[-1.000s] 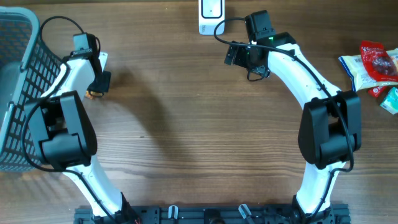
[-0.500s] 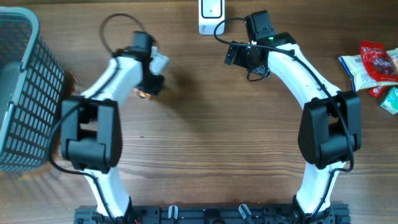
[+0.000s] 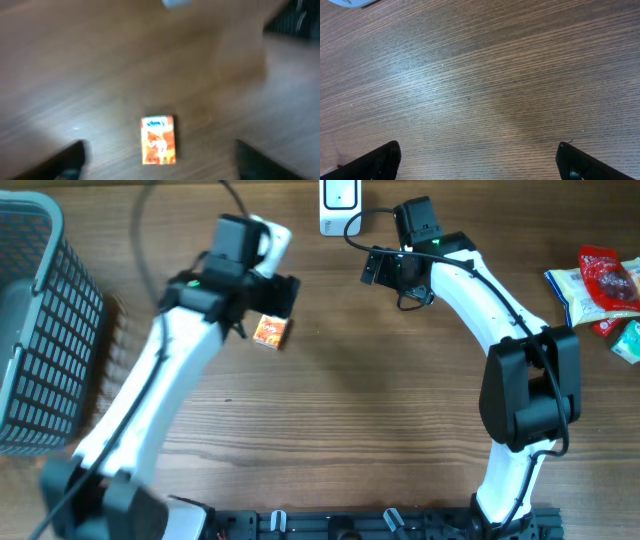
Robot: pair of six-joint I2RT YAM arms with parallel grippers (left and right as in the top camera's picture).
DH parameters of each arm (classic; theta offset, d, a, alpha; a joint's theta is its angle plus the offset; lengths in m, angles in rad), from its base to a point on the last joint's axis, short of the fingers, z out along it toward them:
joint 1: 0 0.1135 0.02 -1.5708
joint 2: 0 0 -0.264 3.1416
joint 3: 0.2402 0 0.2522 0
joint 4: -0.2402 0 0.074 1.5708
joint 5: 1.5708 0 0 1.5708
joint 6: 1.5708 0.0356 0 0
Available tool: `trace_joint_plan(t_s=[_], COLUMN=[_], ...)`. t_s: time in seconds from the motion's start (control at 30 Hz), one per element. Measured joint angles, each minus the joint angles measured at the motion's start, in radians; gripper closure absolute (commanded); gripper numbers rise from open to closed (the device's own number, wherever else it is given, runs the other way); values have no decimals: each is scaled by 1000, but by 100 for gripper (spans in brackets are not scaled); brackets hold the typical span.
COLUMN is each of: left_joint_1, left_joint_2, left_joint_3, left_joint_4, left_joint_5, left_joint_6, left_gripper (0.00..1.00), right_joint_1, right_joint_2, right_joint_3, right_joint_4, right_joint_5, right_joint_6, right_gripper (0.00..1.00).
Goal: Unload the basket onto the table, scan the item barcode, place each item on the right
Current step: 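Move the orange pack to the table center and release it, then reach the right gripper down toward the orange Kleenex pack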
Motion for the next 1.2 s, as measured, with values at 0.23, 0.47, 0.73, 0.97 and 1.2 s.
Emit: trace_joint_plan(t_s=[0.23,0.47,0.73,0.97,1.2], left_joint_1=[197,365,412,413,413], left_joint_2=[-163,-222,-222,-222,-222], left_joint_3=[0,0,0,0,0], left_joint_4=[-4,-104,-209,-231,-232], left_joint_5=[-7,-8,-11,-11,-11], left_joint_6=[-183,-295,-353,-359,-360], left_gripper=[0,0,0,0,0], right_joint_1=[0,0,0,0,0], right_joint_2=[0,0,-2,-2,-2], right_joint_3=[0,0,0,0,0], right_joint_4=[0,33,120,140,152], right_joint_5=[0,-8,-104,-117,-190], right_joint_6=[0,81,538,977,1119], right_gripper=[0,0,0,0,0])
